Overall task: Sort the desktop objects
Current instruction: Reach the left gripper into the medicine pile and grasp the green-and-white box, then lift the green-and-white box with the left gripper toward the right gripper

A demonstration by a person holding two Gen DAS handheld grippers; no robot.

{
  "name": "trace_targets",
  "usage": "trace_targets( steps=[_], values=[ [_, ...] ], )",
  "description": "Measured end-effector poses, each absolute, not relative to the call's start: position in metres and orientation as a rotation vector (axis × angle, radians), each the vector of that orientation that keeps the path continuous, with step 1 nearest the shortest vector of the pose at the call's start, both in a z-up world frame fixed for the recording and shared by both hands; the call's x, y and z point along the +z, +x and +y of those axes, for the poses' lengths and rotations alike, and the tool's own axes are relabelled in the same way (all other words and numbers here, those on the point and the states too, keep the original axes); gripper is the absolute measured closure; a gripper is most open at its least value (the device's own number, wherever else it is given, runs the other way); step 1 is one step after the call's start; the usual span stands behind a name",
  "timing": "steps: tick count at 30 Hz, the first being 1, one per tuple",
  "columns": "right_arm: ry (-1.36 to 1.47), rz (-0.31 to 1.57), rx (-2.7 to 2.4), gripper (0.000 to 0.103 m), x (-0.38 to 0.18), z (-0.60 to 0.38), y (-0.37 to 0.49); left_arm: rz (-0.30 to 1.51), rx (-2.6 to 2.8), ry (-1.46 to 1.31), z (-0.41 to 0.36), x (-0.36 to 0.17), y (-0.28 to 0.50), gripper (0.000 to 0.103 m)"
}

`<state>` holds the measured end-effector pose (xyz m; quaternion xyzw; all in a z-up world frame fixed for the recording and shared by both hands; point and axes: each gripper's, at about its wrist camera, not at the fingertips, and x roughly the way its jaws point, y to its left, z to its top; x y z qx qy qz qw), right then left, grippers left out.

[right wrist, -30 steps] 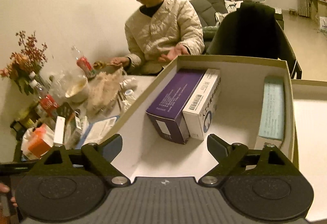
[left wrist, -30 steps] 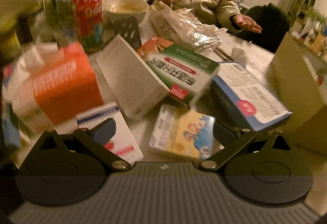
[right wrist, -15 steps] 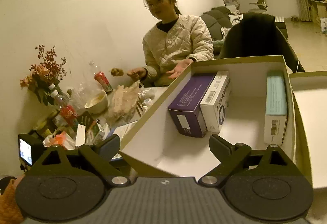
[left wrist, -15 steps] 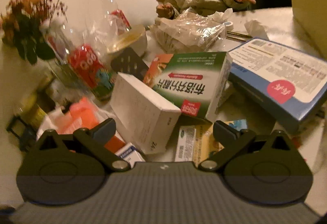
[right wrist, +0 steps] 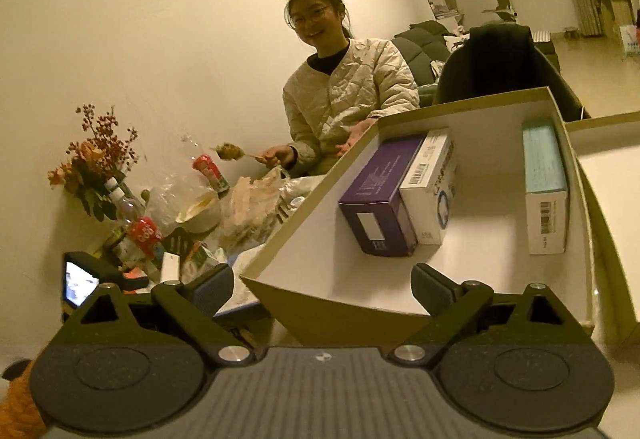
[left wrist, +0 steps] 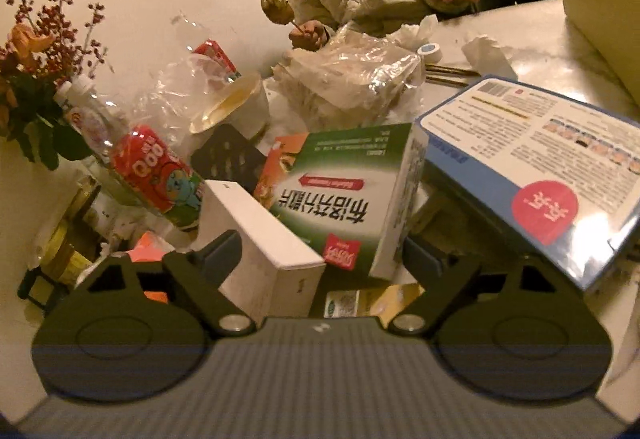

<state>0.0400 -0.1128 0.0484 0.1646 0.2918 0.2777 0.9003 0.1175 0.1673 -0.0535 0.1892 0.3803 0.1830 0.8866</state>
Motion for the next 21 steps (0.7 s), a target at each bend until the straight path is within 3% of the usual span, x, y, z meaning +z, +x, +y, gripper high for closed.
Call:
trace_targets(
  steps=[5,10,13,17,21],
  values=[
    [0.355,0.592,0.599,0.007,0.051,-0.109,0.035,0.792,0.395,0.403,0.164,-0.059,0.123,0.020],
    [0.365,0.590,0.609,0.006,0.050,-0.106,0.032,0.777,0.404,0.385,0.165,-0.058,0.117,0.029],
    [0.369,0.584,0.606,0.006,0.050,-0.105,0.030,0.761,0.411,0.333,0.169,-0.055,0.111,0.038],
    [0.361,0.566,0.598,0.006,0.050,-0.103,0.024,0.738,0.408,0.226,0.179,-0.047,0.101,0.061],
    [0.365,0.567,0.620,0.006,0.052,-0.098,0.018,0.726,0.404,0.124,0.189,-0.040,0.092,0.073]
  ],
)
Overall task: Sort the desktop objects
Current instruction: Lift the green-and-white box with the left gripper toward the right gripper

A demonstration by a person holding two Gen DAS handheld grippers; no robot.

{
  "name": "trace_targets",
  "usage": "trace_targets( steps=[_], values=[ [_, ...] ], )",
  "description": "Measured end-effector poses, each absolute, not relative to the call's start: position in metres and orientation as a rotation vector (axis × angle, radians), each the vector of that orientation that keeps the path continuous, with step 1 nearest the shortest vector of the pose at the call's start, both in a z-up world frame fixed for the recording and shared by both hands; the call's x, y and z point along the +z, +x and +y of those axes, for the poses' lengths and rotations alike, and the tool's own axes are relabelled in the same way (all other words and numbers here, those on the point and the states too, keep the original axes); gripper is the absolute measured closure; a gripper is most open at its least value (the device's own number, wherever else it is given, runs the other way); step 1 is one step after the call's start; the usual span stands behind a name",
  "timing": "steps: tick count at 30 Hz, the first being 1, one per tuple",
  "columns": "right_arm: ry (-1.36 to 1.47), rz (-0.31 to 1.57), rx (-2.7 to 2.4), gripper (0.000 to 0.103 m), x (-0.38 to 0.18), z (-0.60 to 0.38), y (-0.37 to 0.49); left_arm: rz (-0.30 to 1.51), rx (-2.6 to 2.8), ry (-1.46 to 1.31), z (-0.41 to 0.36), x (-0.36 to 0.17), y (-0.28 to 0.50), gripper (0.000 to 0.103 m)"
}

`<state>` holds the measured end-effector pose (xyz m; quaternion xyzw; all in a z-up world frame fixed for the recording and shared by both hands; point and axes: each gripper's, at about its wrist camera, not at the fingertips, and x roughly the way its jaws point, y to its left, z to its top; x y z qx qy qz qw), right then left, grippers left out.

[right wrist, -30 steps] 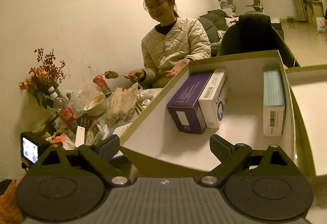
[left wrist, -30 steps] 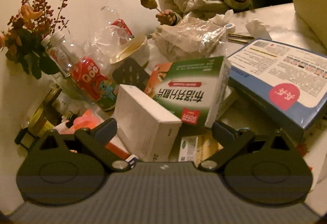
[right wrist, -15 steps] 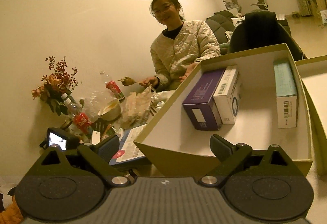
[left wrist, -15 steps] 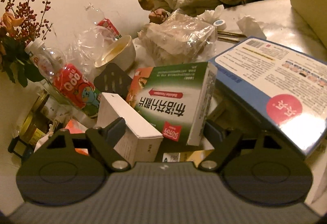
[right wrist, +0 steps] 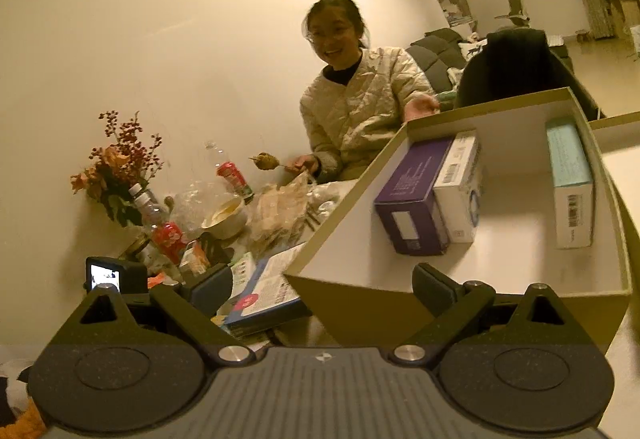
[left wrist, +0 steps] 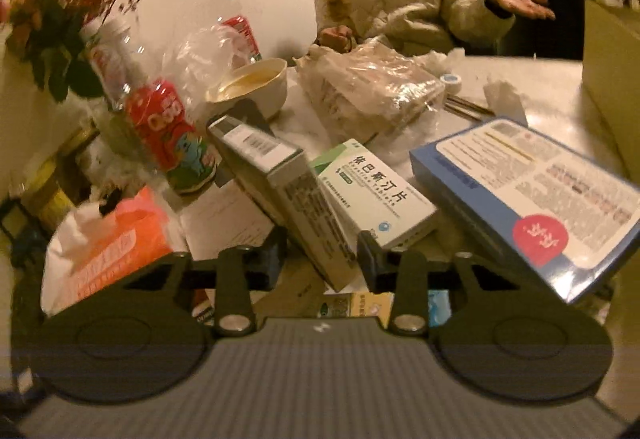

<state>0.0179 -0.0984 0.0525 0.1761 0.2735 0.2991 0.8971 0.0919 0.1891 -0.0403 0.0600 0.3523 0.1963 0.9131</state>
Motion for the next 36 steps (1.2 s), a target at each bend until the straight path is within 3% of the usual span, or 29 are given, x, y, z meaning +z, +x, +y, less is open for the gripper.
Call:
trace_targets(
  steps=[3,11,23,29,36],
  values=[
    [0.367,0.567,0.637,0.006,0.053,-0.095,0.014,0.744,0.385,-0.004,0.202,-0.043,0.087,0.079],
    [0.363,0.581,0.655,0.006,0.052,-0.085,0.009,0.707,0.381,-0.164,0.217,-0.042,0.074,0.082],
    [0.369,0.601,0.675,0.006,0.047,-0.074,0.008,0.664,0.434,-0.228,0.224,-0.044,0.081,0.072],
    [0.369,0.614,0.673,0.005,0.044,-0.071,0.008,0.617,0.455,-0.250,0.223,-0.042,0.072,0.085],
    [0.367,0.639,0.685,0.005,0.039,-0.063,0.006,0.554,0.458,-0.145,0.209,-0.027,0.055,0.086]
  ],
)
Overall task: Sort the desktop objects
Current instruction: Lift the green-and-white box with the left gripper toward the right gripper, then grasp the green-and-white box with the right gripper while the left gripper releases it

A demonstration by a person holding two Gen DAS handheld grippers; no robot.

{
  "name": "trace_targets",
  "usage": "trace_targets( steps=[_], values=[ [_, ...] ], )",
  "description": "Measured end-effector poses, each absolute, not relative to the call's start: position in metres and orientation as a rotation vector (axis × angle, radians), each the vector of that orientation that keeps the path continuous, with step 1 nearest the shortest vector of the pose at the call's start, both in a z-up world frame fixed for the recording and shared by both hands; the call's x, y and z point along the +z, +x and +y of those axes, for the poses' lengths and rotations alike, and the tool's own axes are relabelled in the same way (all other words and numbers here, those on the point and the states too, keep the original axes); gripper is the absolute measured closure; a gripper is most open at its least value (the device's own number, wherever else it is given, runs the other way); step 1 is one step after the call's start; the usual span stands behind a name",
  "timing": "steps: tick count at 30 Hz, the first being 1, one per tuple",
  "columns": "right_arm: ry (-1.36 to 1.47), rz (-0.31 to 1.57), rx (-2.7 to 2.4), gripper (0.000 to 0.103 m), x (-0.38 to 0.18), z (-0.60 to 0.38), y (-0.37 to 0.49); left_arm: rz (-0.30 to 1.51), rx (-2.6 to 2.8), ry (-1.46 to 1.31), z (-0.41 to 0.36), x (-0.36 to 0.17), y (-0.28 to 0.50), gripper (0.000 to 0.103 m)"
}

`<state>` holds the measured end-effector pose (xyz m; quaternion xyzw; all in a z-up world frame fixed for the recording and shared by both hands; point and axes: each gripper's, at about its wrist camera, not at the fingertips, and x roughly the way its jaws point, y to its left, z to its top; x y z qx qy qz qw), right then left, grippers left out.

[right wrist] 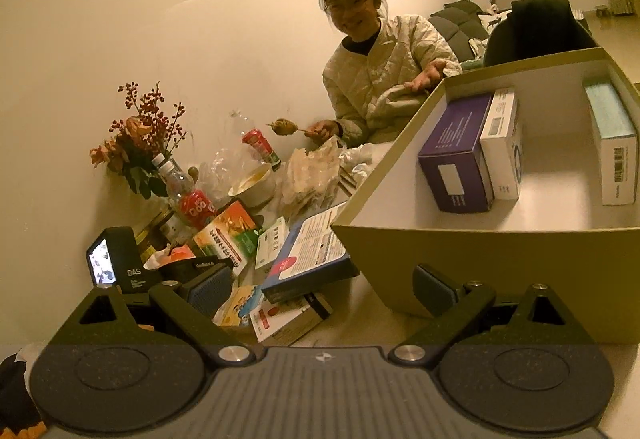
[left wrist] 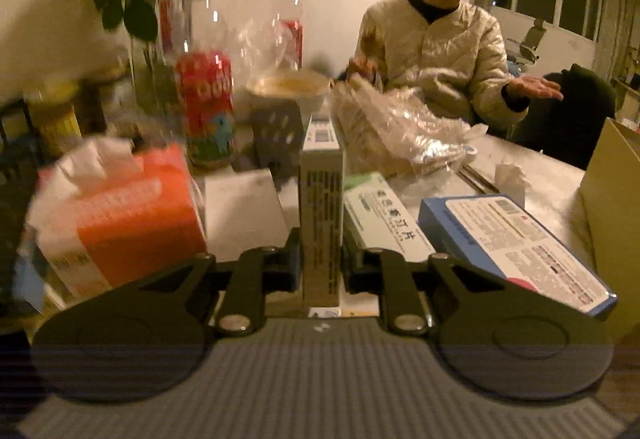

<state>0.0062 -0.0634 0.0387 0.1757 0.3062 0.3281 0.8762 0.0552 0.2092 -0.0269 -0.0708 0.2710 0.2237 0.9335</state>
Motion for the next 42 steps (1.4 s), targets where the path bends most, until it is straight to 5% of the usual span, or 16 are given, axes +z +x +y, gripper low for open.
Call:
trace_targets(
  steps=[34,42],
  values=[
    [0.436,0.772,0.847,0.005,0.016,0.004,-0.007,0.581,0.157,-0.022,0.144,-0.032,-0.041,0.083],
    [0.493,0.795,0.869,0.005,0.012,0.017,0.002,0.563,0.084,0.003,0.136,-0.037,-0.052,0.075]
  ],
)
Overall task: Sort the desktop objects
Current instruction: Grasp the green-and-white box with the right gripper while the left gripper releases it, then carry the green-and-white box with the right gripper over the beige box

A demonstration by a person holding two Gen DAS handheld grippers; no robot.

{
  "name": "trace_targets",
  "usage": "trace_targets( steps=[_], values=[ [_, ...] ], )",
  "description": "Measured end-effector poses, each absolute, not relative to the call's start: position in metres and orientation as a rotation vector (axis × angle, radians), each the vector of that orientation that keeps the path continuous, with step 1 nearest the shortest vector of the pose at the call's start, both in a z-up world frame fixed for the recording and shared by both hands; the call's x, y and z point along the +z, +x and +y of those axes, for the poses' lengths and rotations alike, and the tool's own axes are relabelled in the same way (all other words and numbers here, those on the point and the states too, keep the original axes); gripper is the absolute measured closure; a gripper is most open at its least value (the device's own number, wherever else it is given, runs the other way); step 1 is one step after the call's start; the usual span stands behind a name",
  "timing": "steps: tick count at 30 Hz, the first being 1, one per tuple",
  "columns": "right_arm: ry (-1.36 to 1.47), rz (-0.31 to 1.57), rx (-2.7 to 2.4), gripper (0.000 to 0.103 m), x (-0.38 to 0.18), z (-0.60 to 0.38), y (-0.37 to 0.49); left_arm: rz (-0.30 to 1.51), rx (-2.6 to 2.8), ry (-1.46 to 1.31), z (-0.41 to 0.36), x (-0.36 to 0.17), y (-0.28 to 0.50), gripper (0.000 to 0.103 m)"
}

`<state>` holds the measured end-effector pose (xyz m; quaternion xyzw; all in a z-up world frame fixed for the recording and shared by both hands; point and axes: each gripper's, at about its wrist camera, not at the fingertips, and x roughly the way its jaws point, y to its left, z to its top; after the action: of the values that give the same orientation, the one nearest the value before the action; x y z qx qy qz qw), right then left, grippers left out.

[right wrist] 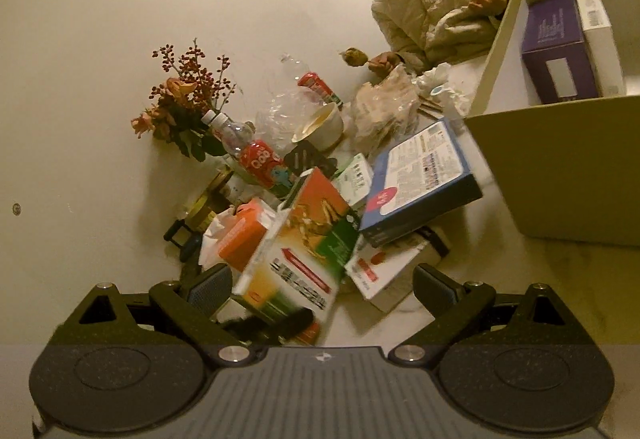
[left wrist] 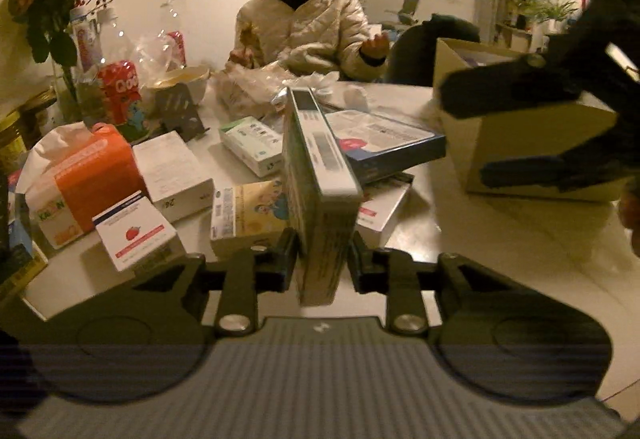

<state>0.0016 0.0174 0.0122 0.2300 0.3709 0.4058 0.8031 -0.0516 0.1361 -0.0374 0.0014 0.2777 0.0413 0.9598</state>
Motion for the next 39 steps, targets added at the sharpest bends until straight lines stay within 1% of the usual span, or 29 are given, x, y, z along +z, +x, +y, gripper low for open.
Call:
trace_targets(
  steps=[7,10,11,12,15,17,19,21,23,24,28,34,37,39],
  values=[
    [0.506,0.816,0.902,0.005,0.010,0.030,0.003,0.512,-0.004,0.025,0.130,-0.039,-0.059,0.066],
    [0.518,0.830,0.902,0.005,0.006,0.031,0.005,0.514,-0.036,0.029,0.128,-0.041,-0.059,0.060],
    [0.521,0.836,0.898,0.005,0.005,0.031,0.006,0.521,-0.043,0.027,0.128,-0.042,-0.058,0.056],
    [0.522,0.840,0.892,0.005,0.003,0.031,0.007,0.528,-0.050,0.026,0.128,-0.043,-0.057,0.049],
    [0.523,0.848,0.875,0.006,-0.001,0.030,0.010,0.549,-0.074,0.009,0.131,-0.047,-0.055,0.036],
    [0.525,0.853,0.866,0.006,-0.004,0.030,0.012,0.567,-0.087,-0.012,0.134,-0.050,-0.053,0.030],
    [0.531,0.864,0.859,0.007,-0.008,0.030,0.014,0.581,-0.092,-0.026,0.137,-0.052,-0.051,0.028],
    [0.533,0.878,0.851,0.009,-0.012,0.031,0.016,0.594,-0.096,-0.035,0.140,-0.055,-0.050,0.020],
    [0.535,0.893,0.849,0.010,-0.017,0.033,0.018,0.611,-0.099,-0.044,0.143,-0.059,-0.047,0.018],
    [0.535,0.901,0.847,0.011,-0.020,0.034,0.020,0.617,-0.097,-0.045,0.144,-0.061,-0.046,0.015],
    [0.532,0.924,0.841,0.012,-0.027,0.037,0.024,0.624,-0.093,-0.038,0.146,-0.065,-0.043,0.014],
    [0.550,0.962,0.850,0.022,-0.037,0.042,0.031,0.671,-0.094,-0.074,0.153,-0.075,-0.037,0.014],
    [0.552,0.968,0.864,0.032,-0.039,0.045,0.033,0.676,-0.094,-0.076,0.154,-0.076,-0.036,0.014],
    [0.552,0.970,0.872,0.045,-0.040,0.047,0.034,0.677,-0.095,-0.076,0.155,-0.076,-0.036,0.014]
  ],
)
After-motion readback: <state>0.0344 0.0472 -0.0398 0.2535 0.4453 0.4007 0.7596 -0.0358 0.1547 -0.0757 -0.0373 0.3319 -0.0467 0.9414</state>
